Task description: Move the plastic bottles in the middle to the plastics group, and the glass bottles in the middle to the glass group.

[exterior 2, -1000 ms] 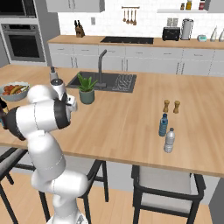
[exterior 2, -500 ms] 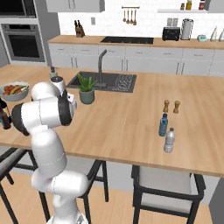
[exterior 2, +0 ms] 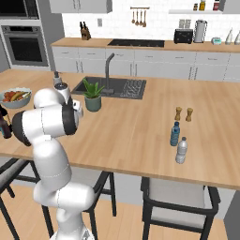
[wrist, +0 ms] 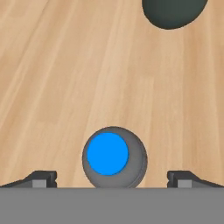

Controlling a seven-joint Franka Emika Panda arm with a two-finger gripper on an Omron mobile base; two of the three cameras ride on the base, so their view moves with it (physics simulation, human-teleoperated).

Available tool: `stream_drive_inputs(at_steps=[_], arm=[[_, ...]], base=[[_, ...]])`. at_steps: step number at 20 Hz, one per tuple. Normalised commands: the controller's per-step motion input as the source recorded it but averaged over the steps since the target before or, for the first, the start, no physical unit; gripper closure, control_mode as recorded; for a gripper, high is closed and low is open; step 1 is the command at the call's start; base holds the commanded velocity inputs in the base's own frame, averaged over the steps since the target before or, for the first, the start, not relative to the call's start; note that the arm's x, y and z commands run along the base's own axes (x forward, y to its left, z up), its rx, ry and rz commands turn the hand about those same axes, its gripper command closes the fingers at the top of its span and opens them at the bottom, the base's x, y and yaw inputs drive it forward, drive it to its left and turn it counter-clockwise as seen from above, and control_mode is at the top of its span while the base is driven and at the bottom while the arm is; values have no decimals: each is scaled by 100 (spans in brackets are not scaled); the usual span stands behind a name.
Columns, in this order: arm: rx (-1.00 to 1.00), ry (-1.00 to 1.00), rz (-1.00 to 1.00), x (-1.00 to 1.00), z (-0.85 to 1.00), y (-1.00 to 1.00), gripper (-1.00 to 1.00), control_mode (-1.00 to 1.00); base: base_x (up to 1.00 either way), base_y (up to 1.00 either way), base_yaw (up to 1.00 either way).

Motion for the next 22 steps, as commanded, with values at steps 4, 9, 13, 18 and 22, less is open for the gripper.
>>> stream_drive_inputs(at_steps=[4,9,13,18,22], arm=[[0,-1,0,2,-19,0,-100,-100],[0,0,0,5,-11,0,-100,-100],[0,0,0,6,0,0,-100,-100],[0,-1,0,0,0,0,-100,-100],[0,-6,0,7,0,0,-100,-100]], base=[[0,0,0],[0,0,0],[0,0,0],[0,0,0],[0,0,0]])
